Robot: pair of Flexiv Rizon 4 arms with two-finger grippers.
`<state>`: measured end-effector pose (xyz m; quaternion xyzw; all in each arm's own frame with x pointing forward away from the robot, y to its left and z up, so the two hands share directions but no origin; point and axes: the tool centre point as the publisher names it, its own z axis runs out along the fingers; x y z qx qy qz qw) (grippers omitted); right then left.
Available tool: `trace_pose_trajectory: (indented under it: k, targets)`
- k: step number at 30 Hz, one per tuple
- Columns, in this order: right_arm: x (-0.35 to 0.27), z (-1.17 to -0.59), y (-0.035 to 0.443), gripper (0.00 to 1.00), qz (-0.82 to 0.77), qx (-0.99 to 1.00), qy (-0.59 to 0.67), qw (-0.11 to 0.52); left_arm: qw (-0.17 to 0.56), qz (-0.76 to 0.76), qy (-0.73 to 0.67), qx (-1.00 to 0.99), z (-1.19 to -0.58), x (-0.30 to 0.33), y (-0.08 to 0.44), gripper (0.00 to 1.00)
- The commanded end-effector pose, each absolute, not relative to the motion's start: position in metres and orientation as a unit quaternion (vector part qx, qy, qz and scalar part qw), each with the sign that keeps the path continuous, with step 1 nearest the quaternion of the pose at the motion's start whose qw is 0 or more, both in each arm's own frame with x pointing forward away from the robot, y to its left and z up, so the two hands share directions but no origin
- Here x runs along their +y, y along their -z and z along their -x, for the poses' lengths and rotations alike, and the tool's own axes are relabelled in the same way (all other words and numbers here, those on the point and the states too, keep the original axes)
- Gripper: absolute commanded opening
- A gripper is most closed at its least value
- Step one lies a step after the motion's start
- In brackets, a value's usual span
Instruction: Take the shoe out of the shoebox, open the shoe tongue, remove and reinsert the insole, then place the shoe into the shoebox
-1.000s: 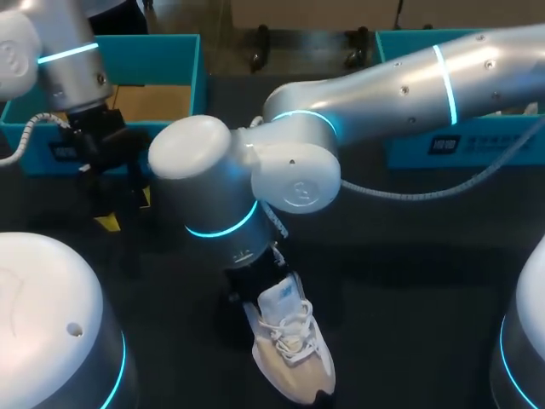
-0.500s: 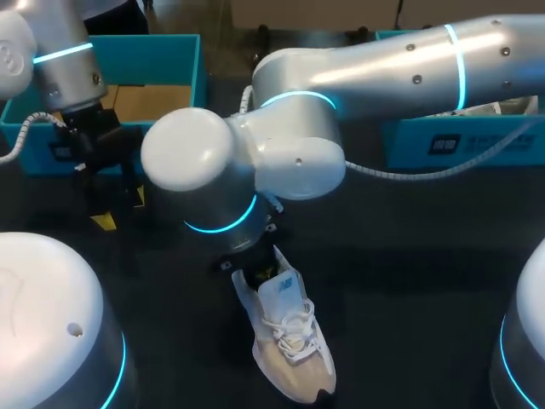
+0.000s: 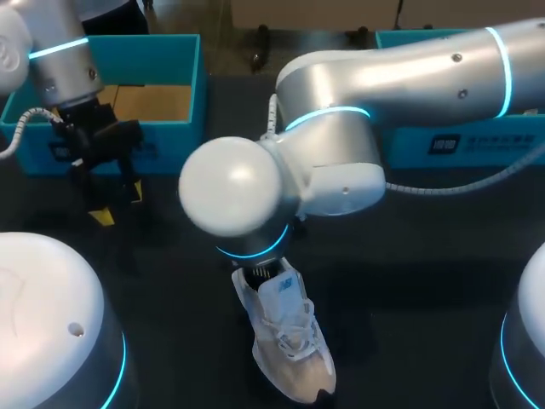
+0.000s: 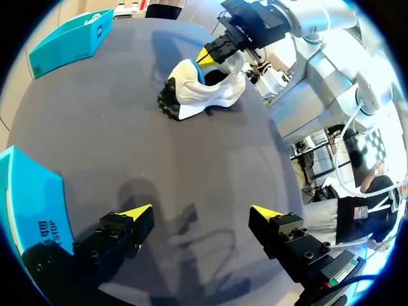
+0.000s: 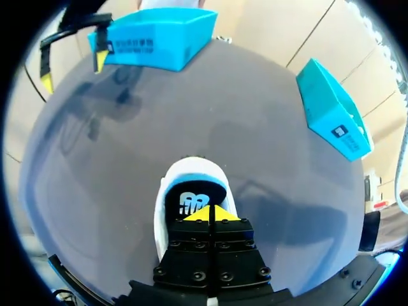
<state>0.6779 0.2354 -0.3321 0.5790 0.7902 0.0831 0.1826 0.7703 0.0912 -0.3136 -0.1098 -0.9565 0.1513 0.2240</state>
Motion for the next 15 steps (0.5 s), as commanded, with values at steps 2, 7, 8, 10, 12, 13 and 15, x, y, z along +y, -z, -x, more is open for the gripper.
trace_pose_trajectory:
  k: [2,7,8,10,12,13,15]
  targets:
    - [0.231,-0.686,0.337,0.0,-0.572,0.797,-0.105,0.162,0.228,0.112,-0.148,-0.956,-0.775,0.09,0.314,1.0]
    - [0.237,-0.693,0.343,0.0,-0.563,0.802,-0.121,0.157,0.231,0.111,-0.146,-0.955,-0.779,0.092,0.315,1.0]
    - [0.237,-0.695,0.344,0.0,-0.563,0.802,-0.122,0.158,0.232,0.11,-0.146,-0.955,-0.78,0.092,0.316,1.0]
    - [0.238,-0.7,0.347,0.0,-0.559,0.805,-0.126,0.157,0.233,0.109,-0.145,-0.955,-0.781,0.092,0.316,1.0]
    - [0.238,-0.704,0.351,0.0,-0.558,0.806,-0.127,0.153,0.234,0.109,-0.145,-0.955,-0.782,0.093,0.317,1.0]
    - [0.238,-0.705,0.353,0.0,-0.558,0.806,-0.128,0.151,0.234,0.107,-0.144,-0.955,-0.782,0.094,0.317,1.0]
    - [0.24,-0.706,0.357,0.0,-0.558,0.807,-0.128,0.145,0.235,0.105,-0.142,-0.956,-0.783,0.095,0.317,1.0]
